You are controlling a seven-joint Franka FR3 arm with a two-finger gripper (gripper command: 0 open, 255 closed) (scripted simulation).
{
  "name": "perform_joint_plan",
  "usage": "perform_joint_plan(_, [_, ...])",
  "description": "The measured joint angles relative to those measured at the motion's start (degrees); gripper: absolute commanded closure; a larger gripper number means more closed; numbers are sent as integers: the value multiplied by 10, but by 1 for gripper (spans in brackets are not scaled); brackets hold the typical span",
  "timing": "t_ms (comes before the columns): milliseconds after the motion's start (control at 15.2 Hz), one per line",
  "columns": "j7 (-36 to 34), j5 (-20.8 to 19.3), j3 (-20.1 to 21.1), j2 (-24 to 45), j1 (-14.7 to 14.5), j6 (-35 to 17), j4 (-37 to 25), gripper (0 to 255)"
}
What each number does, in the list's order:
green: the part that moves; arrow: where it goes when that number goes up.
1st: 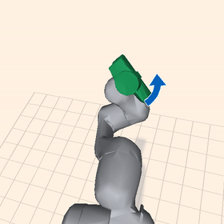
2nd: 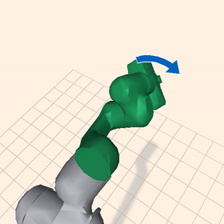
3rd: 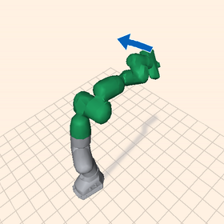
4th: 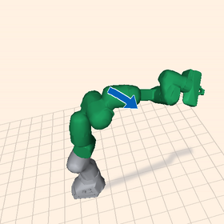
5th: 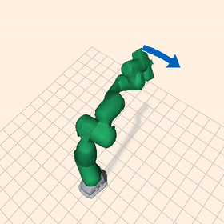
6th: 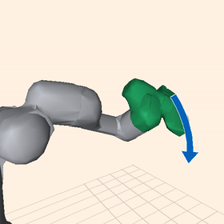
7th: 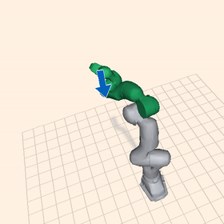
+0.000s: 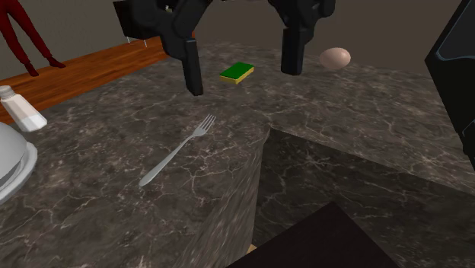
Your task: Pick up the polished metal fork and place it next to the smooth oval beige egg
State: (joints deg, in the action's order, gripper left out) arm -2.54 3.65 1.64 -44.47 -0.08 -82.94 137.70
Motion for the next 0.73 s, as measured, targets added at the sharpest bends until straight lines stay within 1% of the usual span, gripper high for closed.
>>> perform_joint_plan(66, [0, 0, 0, 0, 0, 0, 0, 0])
perform_joint_plan(198, [-30, 10, 13, 10, 6, -27, 10, 0])
perform_joint_plan(330, [-73, 21, 30, 26, 16, -66, 22, 0])
perform_joint_plan(726, [-217, 47, 87, 101, 50, -207, 49, 0])
